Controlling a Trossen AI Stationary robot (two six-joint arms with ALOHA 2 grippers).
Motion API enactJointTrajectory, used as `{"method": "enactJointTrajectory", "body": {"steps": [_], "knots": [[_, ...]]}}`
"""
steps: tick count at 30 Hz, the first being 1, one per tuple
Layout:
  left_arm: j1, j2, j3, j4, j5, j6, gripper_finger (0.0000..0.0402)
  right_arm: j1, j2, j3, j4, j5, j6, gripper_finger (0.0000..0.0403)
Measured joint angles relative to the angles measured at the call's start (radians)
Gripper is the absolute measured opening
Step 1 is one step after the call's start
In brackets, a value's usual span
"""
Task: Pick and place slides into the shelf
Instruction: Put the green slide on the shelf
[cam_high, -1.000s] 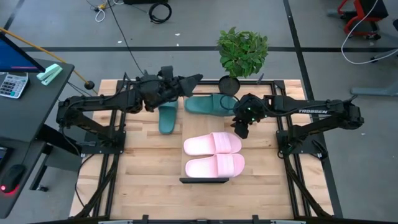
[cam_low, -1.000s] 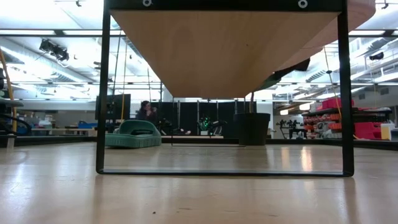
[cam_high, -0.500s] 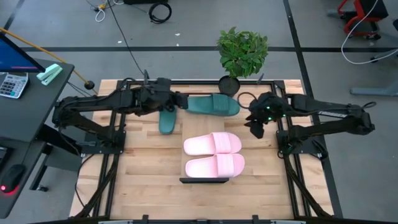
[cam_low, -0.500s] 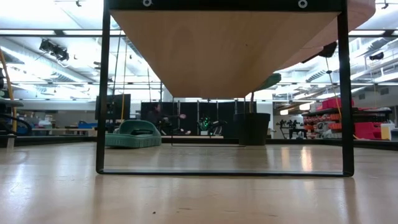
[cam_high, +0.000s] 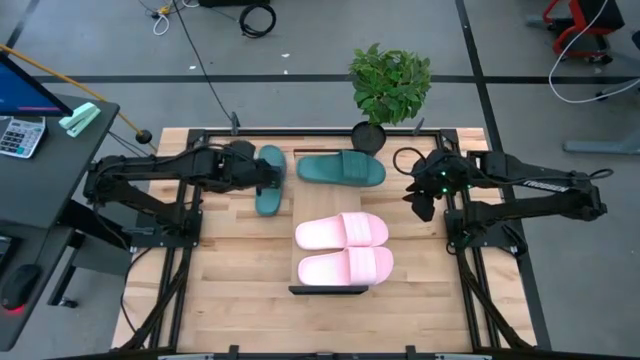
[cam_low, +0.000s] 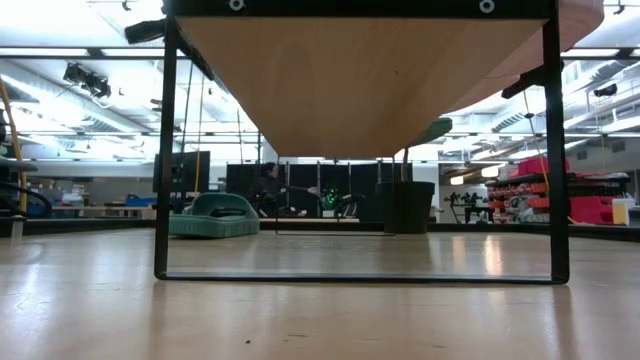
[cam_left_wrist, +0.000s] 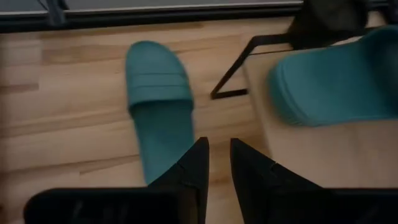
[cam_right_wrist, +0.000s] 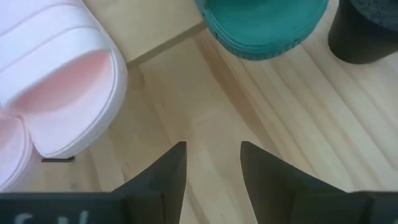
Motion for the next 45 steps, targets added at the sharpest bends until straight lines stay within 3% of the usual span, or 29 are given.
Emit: {"method": "enactJointTrajectory", "body": {"steps": [4,8,16,22,26,32,41,45], "knots": [[-0.032,-0.013,-0.1,0.013,0.029,-0.097,0.0061,0.0,0.0,0.0,-0.019,0.008,0.0,0.0158],[-0.079,-0.063,-0.261,0.128,0.057,-0.237,0.0048,0.0,0.0,0.0,-0.023,0.009,-0.008,0.0158],[-0.127,-0.194,-0.598,0.406,-0.045,-0.641,0.0032,-0.002,0.0,0.0,-0.023,0.03,-0.008,0.0158],[-0.149,-0.216,-0.758,0.598,-0.141,-0.924,0.005,-0.002,0.001,0.0,-0.026,0.054,0.004,0.0158],[-0.144,-0.215,-0.8,0.689,-0.176,-0.956,0.0064,-0.002,0.001,0.0,-0.028,0.069,0.024,0.0158],[-0.115,-0.218,-0.801,0.716,-0.384,-0.997,0.0088,-0.002,0.001,0.0,-0.027,0.085,0.051,0.0158],[-0.001,-0.167,-0.8,0.842,-0.37,-0.96,0.0128,-0.002,0.001,0.0,-0.026,0.084,0.072,0.0166],[0.037,-0.126,-0.8,0.883,-0.316,-0.934,0.0162,-0.002,0.001,0.0,-0.027,0.084,0.096,0.0183]]}}
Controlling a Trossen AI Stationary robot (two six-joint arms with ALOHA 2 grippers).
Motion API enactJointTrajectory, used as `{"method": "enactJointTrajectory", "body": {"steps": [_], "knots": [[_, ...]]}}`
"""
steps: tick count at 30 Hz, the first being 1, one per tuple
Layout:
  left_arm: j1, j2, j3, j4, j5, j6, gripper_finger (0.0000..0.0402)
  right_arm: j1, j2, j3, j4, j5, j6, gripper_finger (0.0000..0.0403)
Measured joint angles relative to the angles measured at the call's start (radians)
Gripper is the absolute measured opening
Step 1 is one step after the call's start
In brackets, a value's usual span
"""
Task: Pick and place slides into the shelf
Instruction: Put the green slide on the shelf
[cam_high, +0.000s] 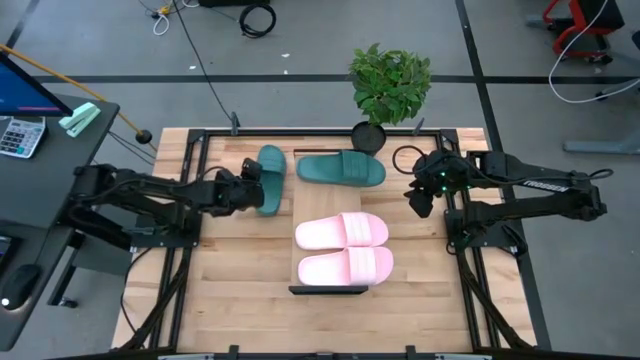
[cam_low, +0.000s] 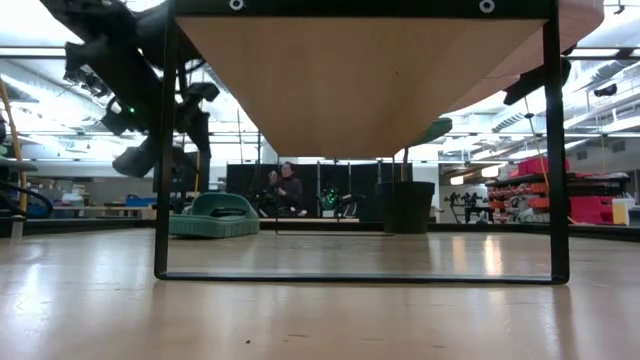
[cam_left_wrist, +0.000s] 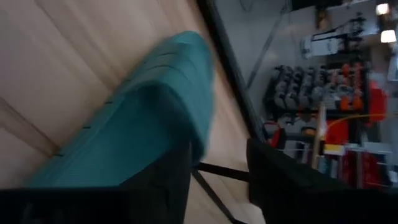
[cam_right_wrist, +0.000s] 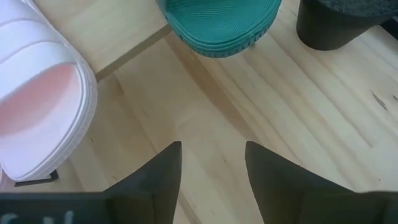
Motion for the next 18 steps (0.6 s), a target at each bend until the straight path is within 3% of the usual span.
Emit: {"method": "enactJointTrajectory", "body": {"steps": [9,18], "knots": [[0.065,0.129,0.0,0.149,0.032,-0.029,0.0208,0.0,0.0,0.0,0.0,0.0,0.009,0.0206],[0.104,0.222,0.0,0.216,0.034,-0.03,0.0186,0.0,0.0,0.0,0.0,0.0,0.014,0.0206]]}}
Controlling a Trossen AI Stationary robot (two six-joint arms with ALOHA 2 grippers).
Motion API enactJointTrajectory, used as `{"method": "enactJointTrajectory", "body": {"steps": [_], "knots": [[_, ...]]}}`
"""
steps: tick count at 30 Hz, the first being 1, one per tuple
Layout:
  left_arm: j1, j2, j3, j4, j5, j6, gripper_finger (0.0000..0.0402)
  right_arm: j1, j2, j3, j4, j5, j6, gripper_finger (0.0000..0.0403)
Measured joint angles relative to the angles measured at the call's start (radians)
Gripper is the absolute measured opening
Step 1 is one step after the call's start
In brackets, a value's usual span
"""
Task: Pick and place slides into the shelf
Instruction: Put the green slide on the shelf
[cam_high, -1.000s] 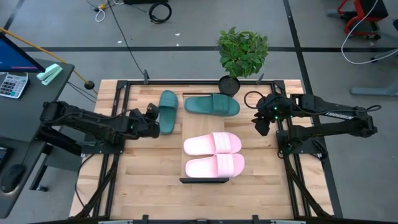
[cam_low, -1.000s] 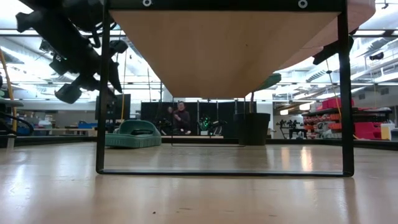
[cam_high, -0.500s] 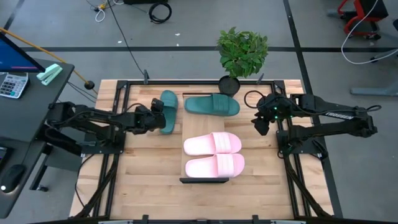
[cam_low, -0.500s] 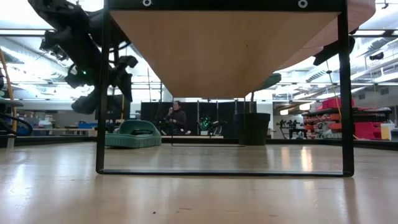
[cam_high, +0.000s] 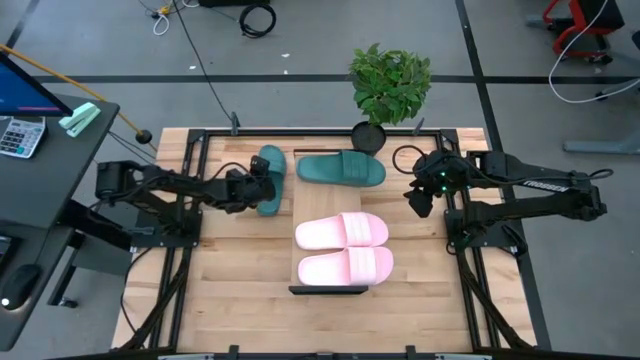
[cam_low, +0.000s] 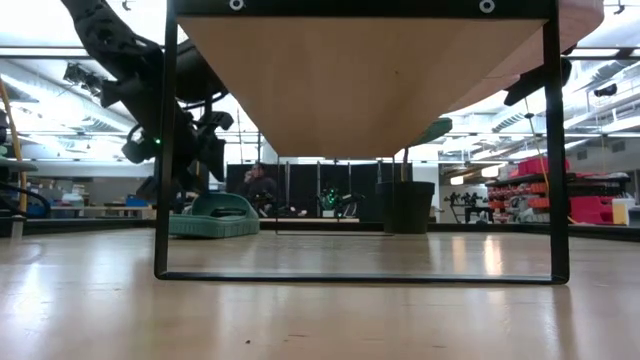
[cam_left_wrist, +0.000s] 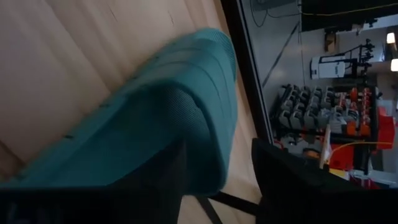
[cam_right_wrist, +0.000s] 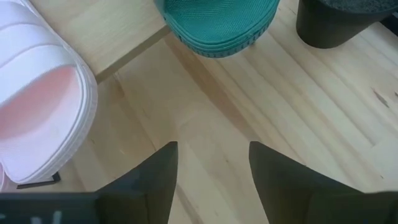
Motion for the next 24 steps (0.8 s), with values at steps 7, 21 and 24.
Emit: {"method": "enactJointTrajectory", "body": {"steps": [7,21,24], "knots": [[0.051,0.011,0.0,-0.001,-0.001,0.006,0.0168,0.0,0.0,0.0,0.0,-0.001,0.02,0.0206],[0.129,0.011,0.0,-0.001,0.04,0.066,0.0117,0.0,0.0,0.0,0.001,0.0,0.024,0.0203],[0.13,0.011,0.0,0.0,0.04,0.077,0.0097,0.0,0.0,0.0,0.003,0.0,0.024,0.0201]]}}
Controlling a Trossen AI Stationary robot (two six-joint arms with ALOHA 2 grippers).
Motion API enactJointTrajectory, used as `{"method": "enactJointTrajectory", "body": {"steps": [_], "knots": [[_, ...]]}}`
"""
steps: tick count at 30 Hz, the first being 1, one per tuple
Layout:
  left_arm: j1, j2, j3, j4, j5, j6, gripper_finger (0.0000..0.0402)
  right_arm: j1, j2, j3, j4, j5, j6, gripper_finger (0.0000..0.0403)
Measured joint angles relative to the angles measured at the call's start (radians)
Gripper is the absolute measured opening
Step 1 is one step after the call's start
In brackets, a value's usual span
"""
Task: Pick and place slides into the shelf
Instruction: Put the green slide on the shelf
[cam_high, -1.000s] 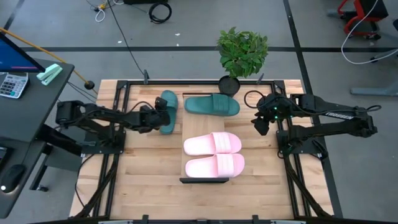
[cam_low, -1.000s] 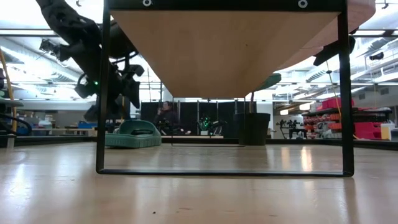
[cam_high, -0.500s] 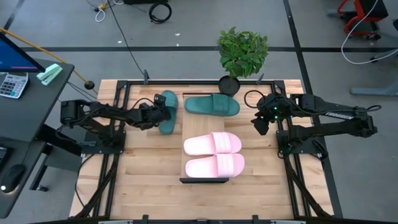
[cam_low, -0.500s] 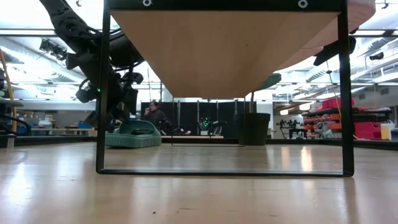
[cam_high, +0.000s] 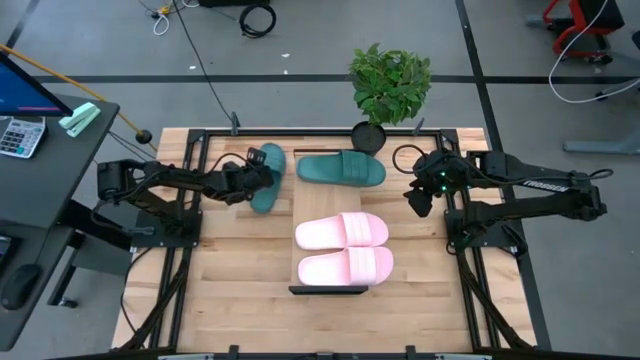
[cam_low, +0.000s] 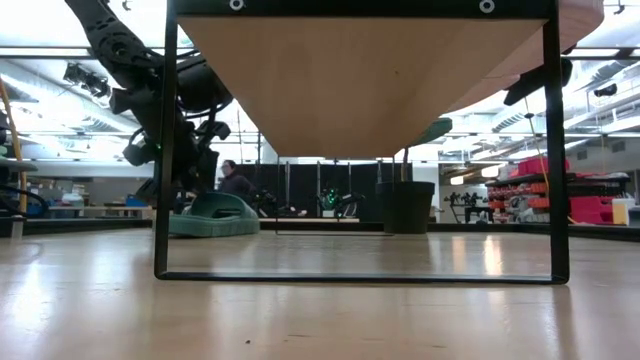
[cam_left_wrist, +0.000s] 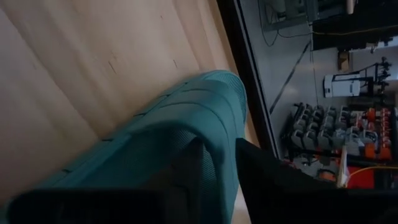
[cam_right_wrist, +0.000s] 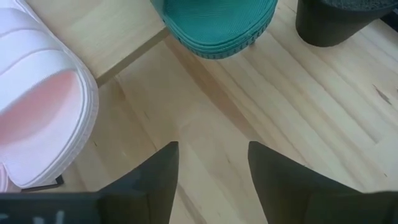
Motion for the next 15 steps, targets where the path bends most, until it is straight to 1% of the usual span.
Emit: {"method": "enactJointTrajectory", "body": {"steps": [5,9,12,15], "knots": [[0.0,0.0,0.0,0.046,0.007,0.079,0.0068,0.0,0.0,0.0,0.008,0.0,-0.003,0.0198],[0.004,0.0,0.0,0.051,0.01,0.095,0.0055,0.0,0.0,0.0,0.023,0.0,-0.005,0.0198],[0.005,0.0,0.0,0.055,0.01,0.148,0.0045,0.0,0.0,0.0,0.027,0.0,-0.005,0.0198],[0.005,0.0,0.0,0.057,0.009,0.177,0.002,0.0,0.0,0.0,0.027,0.0,-0.005,0.0198]]}}
